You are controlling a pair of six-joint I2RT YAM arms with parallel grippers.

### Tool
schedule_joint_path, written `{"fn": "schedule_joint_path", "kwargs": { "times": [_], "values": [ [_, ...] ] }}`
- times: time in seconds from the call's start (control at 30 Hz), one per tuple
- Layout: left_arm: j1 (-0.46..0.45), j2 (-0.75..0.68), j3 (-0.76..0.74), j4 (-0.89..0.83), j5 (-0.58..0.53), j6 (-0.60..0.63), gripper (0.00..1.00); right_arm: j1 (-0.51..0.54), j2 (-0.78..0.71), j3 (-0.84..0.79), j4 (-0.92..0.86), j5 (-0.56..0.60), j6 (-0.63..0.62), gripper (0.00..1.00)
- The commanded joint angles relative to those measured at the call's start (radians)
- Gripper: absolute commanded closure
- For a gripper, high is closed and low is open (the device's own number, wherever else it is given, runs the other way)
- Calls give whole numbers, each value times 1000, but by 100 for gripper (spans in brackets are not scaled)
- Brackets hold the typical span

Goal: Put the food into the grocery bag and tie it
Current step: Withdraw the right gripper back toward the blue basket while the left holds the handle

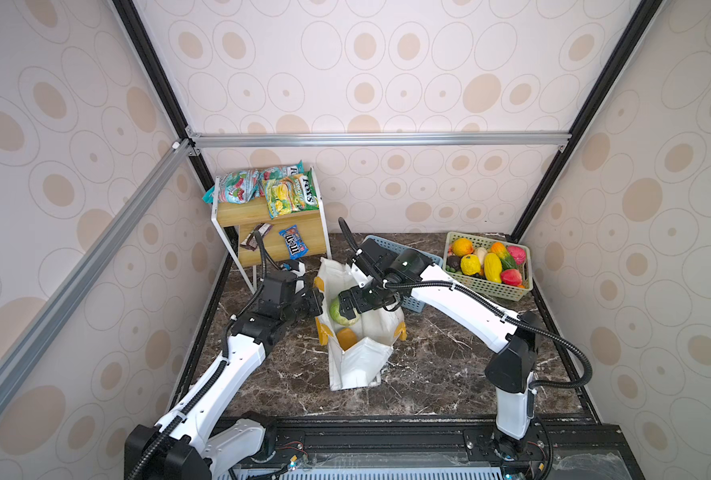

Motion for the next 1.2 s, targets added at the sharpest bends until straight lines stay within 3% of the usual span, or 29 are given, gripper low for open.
{"fn": "schedule_joint_path", "kwargs": {
  "times": [0.0,0.5,1.17],
  "values": [
    [-1,3,37,29,-2,-6,100,-22,-44,46,-46,19,-15,0],
    [-3,0,59,6,3,8,100,-148,-78,109,-61,81,-34,0],
    [-3,-46,26,-23,-2,23,100,-346,-86,-25,-34,214,-51,0]
  ]
}}
